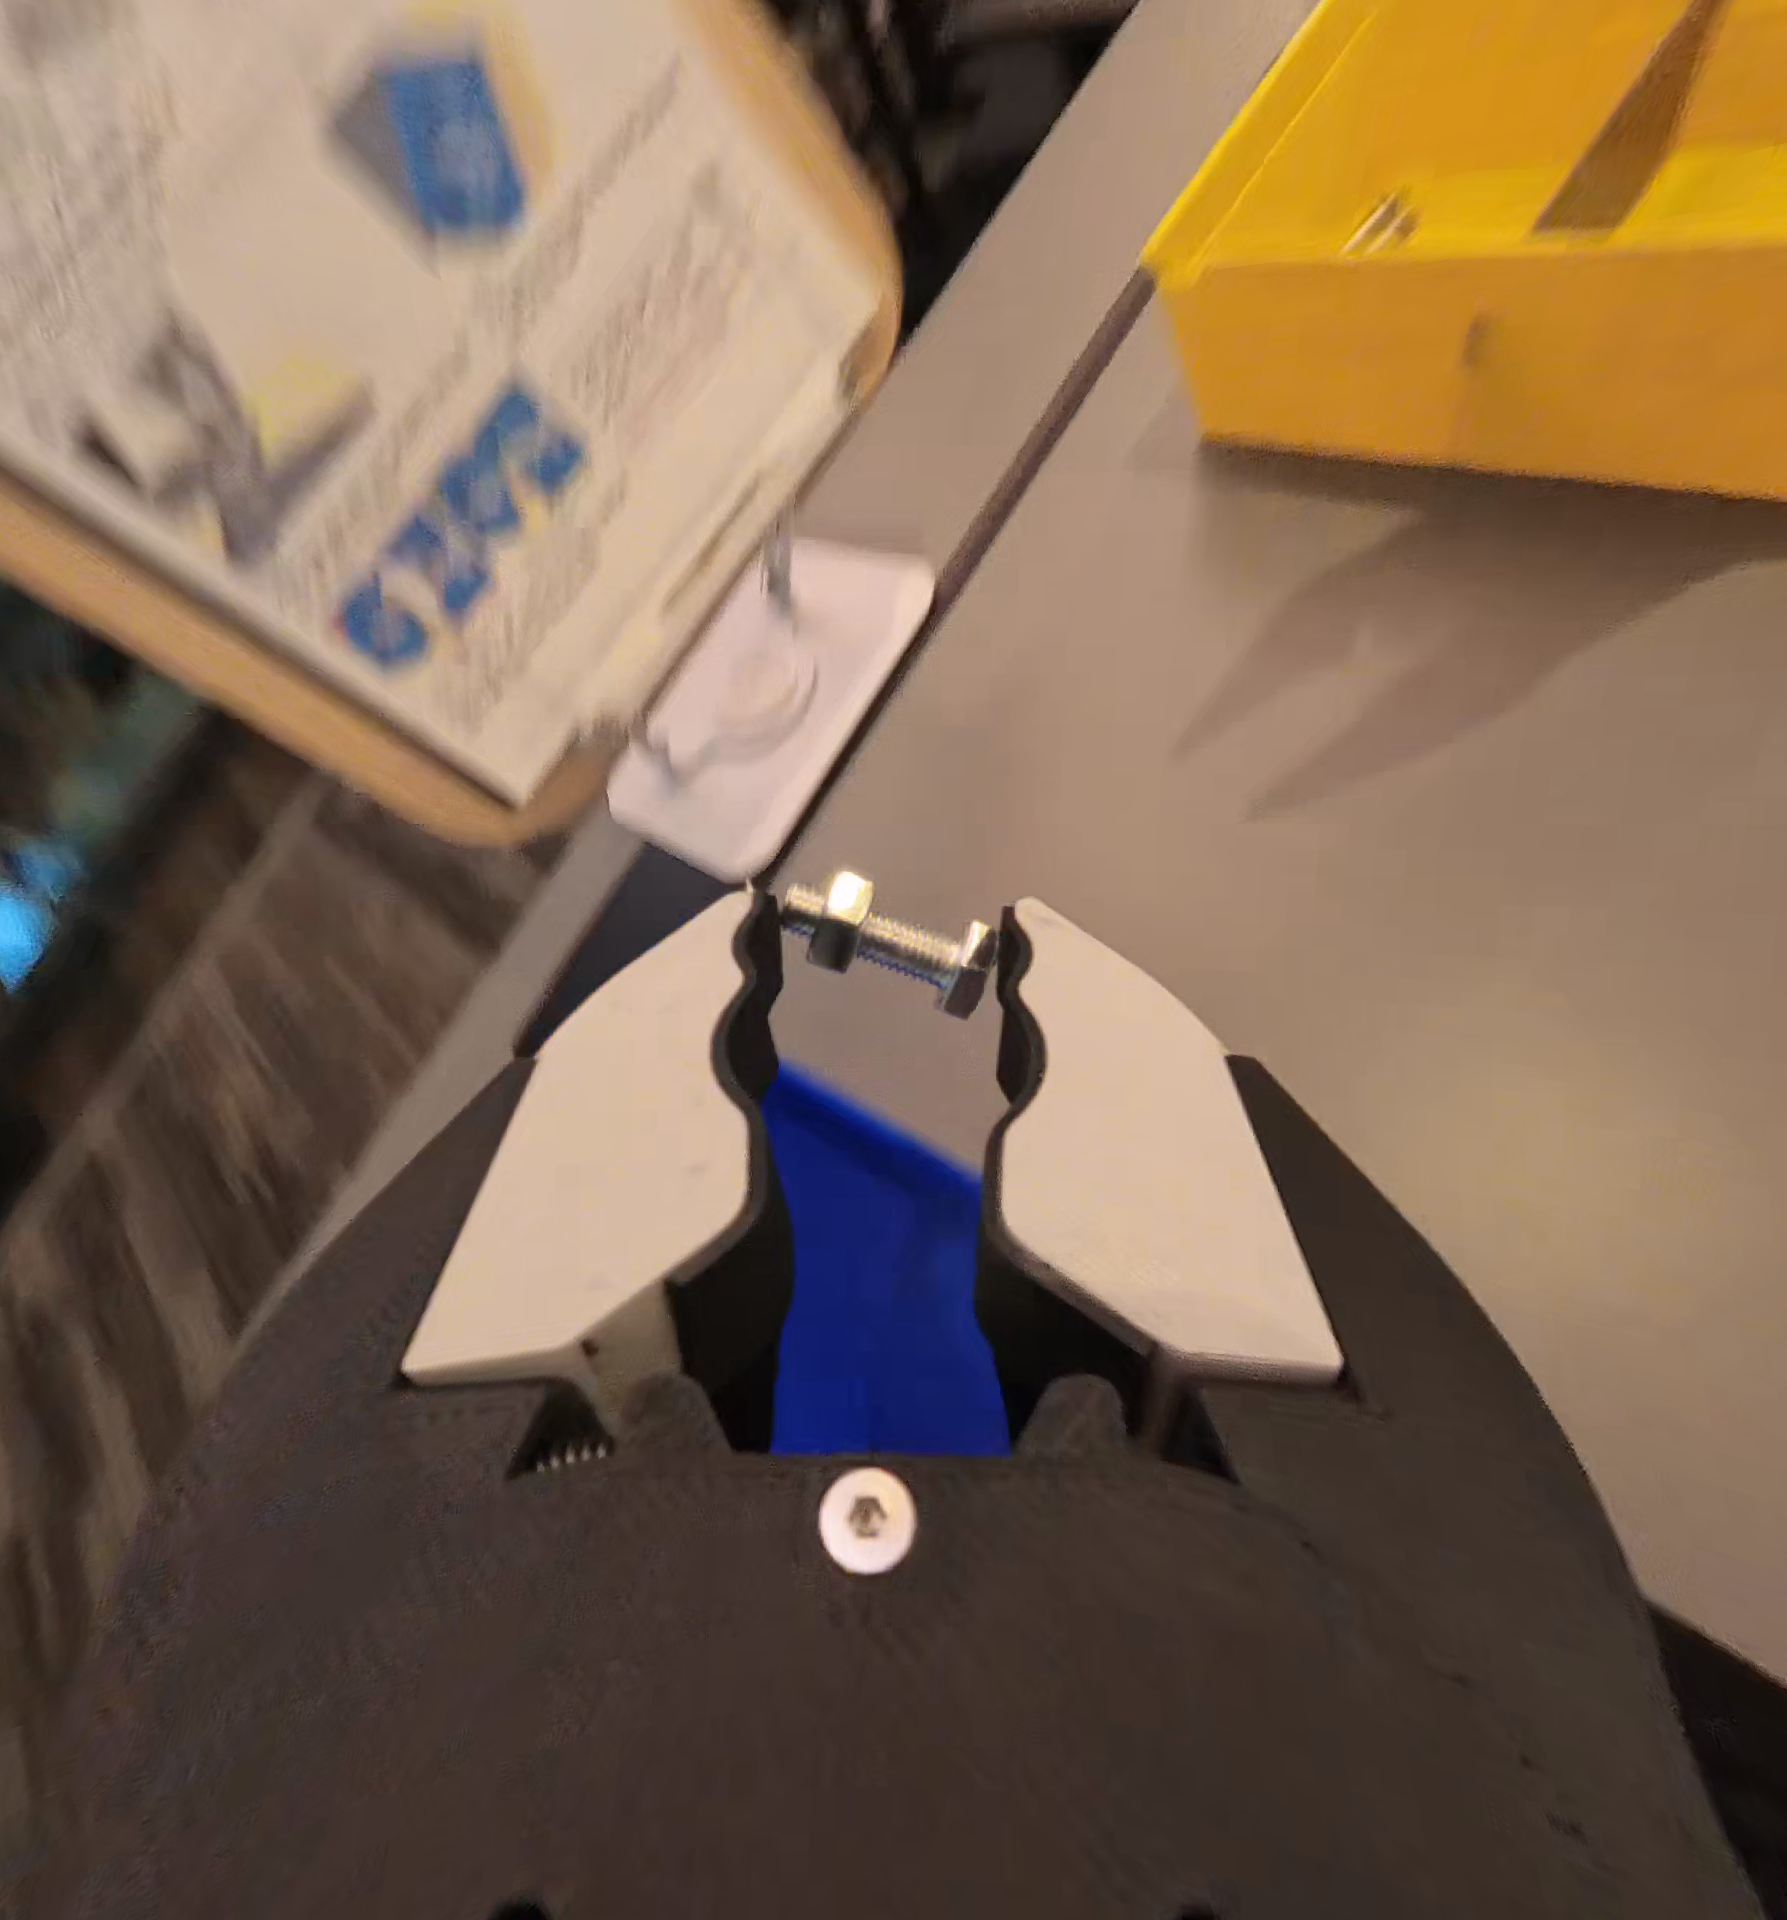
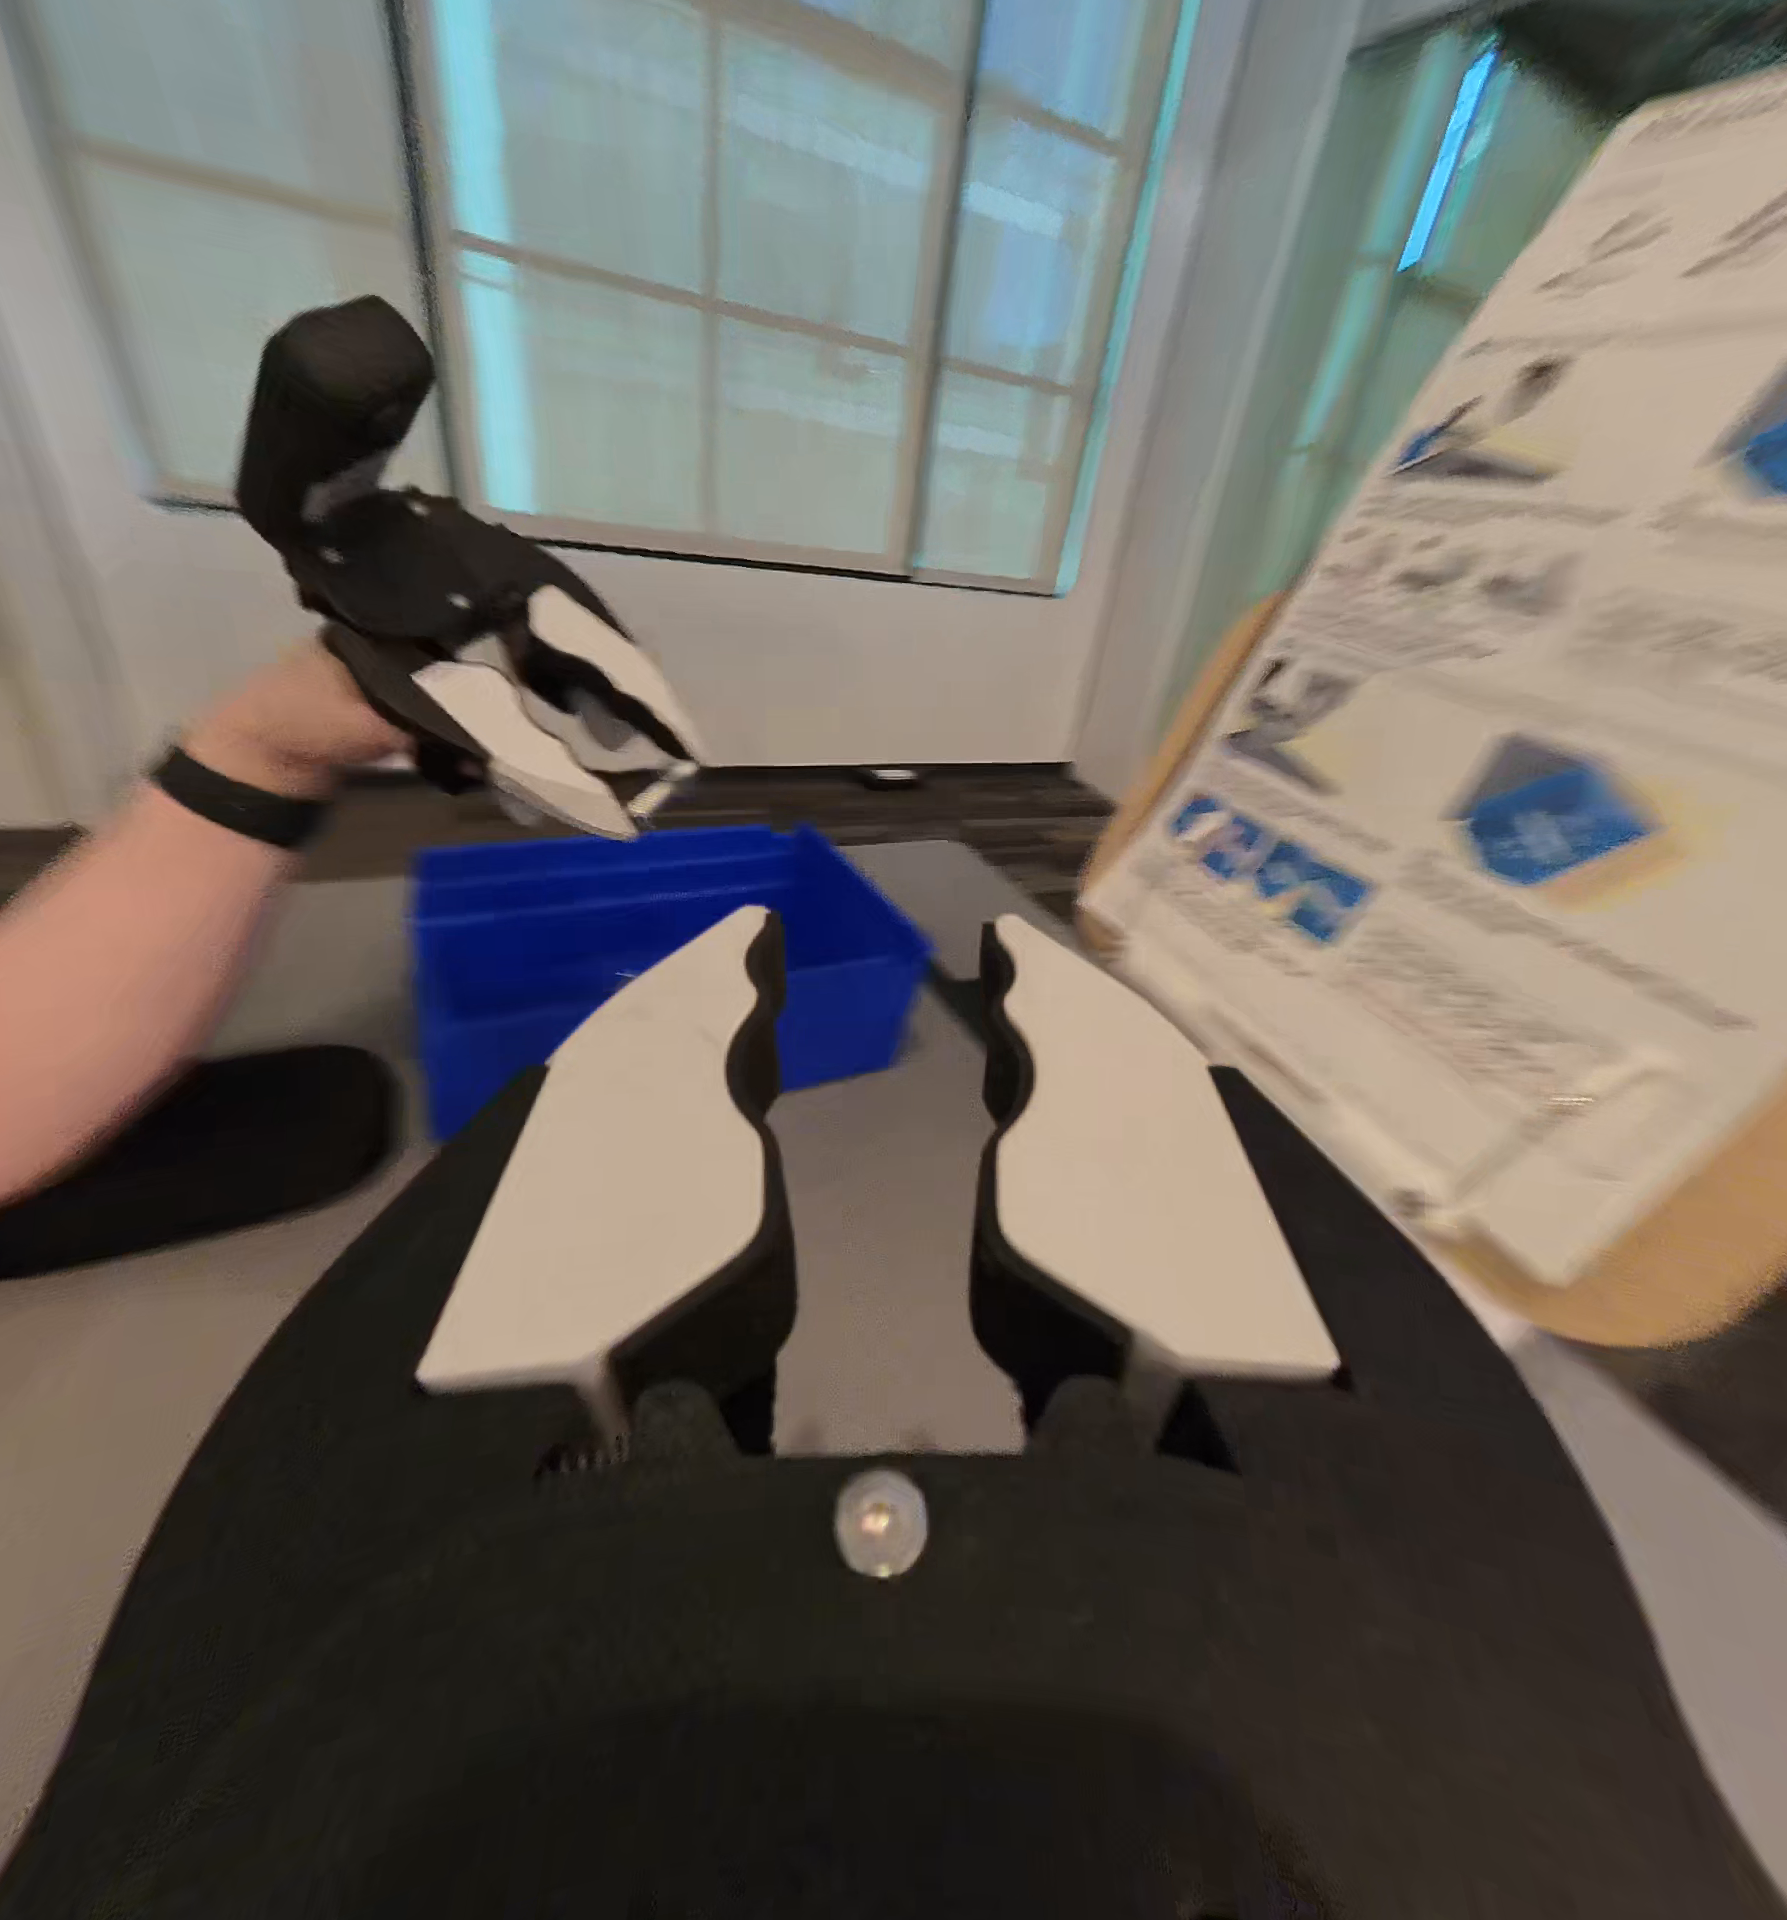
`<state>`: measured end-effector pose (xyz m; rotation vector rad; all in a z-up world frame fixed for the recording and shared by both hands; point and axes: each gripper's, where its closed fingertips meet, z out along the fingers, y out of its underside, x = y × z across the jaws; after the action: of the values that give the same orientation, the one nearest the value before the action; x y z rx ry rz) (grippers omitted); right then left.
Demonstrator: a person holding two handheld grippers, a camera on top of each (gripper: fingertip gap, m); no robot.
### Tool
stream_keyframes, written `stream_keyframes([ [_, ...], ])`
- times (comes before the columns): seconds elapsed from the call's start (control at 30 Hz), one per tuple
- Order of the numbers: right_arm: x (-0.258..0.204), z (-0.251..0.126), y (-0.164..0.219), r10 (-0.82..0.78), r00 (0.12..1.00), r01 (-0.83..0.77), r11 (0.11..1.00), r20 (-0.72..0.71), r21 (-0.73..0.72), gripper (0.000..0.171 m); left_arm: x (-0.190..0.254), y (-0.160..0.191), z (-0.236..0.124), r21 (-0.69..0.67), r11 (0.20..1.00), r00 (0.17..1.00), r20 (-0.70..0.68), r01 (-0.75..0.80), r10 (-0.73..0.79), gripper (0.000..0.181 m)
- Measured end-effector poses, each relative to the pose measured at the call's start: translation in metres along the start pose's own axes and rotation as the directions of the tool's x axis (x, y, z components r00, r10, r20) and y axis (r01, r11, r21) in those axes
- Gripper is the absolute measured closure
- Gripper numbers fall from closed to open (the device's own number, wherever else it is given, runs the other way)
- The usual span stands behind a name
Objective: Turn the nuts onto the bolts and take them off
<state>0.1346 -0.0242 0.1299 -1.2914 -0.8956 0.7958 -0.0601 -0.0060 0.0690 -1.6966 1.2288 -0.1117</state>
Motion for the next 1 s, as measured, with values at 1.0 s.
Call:
stream_keyframes([
  [1.0,-0.071,0.037,0.014,0.227,0.886,-0.247,0.969,0.404,-0.003,0.153,0.117,-0.111,0.017,0.355,0.899,0.894,-0.44,0.256,-0.081,0.142],
])
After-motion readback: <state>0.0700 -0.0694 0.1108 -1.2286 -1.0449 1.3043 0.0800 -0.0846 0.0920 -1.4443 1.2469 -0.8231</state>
